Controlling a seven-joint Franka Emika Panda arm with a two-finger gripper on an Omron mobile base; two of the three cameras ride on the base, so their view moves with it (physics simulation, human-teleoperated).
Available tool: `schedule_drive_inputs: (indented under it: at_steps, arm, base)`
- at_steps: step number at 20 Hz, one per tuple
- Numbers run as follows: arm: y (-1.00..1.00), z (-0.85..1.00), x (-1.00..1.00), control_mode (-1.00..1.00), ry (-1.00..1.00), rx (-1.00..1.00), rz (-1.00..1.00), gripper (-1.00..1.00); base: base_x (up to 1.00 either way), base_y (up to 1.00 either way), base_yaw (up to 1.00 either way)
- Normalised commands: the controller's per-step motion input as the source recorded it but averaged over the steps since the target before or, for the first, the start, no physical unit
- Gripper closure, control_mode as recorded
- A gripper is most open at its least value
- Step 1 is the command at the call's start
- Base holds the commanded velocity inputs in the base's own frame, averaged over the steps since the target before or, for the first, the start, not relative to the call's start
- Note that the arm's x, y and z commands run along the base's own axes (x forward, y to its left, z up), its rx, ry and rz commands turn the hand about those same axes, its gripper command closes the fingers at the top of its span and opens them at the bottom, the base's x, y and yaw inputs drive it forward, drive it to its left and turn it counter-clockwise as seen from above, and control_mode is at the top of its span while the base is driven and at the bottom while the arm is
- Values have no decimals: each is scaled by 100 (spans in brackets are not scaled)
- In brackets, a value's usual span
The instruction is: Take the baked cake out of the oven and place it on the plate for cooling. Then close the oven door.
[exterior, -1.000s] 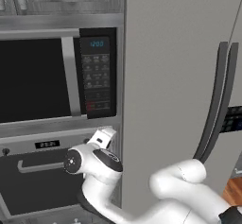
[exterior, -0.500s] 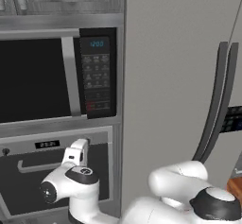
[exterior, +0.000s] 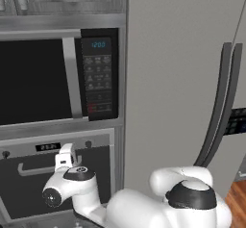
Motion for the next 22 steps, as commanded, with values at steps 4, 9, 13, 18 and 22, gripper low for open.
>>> schedule_drive_inputs:
  at_steps: [4,9,13,18,22]
  arm:
    - [22,-49,21,-100,0,-4,8,-100]
    - [25,-43,10,-100,0,-2,1,-100]
    - [28,-33,25,-100,0,-1,0,-100]
    - [28,-29,29,-100,0,-2,0,-100]
    - [21,-31,34,-100,0,-5,0,-100]
  base:
    - [0,0,0]
    - [0,0,0]
    - [0,0,0]
    - [0,0,0]
    - [0,0,0]
